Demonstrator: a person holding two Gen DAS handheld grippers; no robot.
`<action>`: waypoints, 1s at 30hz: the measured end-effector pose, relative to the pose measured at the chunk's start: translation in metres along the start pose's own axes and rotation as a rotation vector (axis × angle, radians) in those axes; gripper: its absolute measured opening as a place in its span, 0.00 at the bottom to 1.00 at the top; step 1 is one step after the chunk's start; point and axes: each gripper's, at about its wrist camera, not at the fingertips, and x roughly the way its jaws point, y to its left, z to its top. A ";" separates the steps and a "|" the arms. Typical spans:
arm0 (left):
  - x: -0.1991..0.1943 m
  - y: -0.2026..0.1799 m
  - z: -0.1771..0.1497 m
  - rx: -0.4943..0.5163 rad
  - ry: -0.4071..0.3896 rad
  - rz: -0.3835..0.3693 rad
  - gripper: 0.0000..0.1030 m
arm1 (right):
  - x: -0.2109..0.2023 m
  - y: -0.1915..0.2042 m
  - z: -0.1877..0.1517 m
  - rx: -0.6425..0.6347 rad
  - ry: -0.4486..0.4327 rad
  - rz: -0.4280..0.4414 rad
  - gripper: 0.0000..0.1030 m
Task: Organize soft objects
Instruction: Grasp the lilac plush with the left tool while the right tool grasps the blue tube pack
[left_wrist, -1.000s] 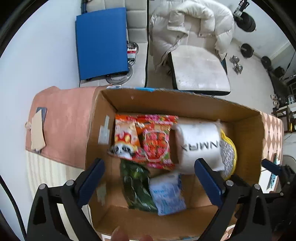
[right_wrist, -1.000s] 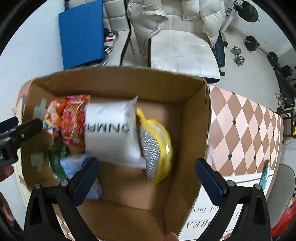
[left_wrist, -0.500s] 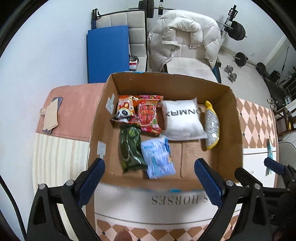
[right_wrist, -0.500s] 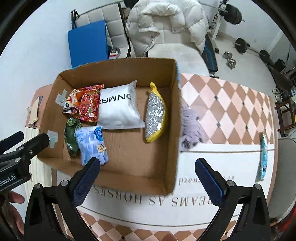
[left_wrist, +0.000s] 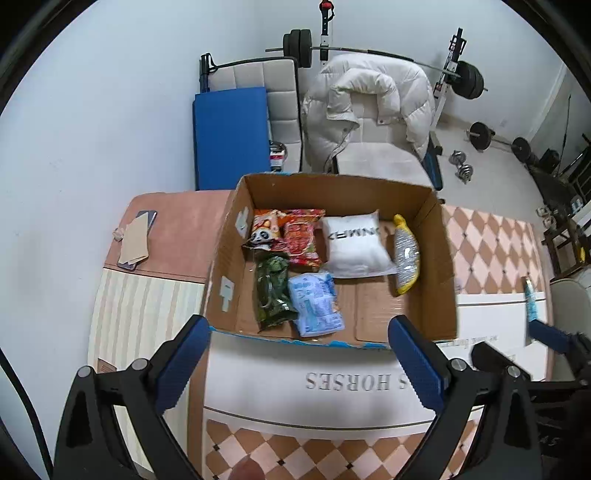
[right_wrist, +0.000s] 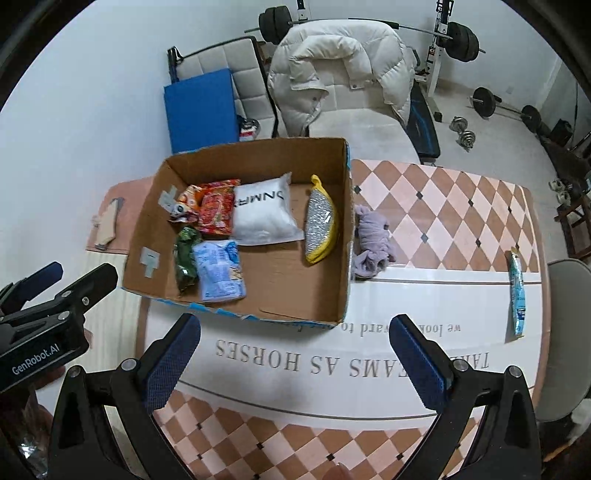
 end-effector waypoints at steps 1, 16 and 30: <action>-0.002 -0.006 0.003 0.015 0.006 -0.001 0.96 | -0.001 -0.002 0.000 0.005 -0.001 0.011 1.00; 0.106 -0.248 0.076 0.399 0.188 0.041 0.96 | 0.012 -0.268 -0.036 0.467 0.056 -0.145 1.00; 0.272 -0.341 0.032 0.484 0.437 0.210 0.96 | 0.047 -0.399 -0.040 0.512 0.125 -0.300 1.00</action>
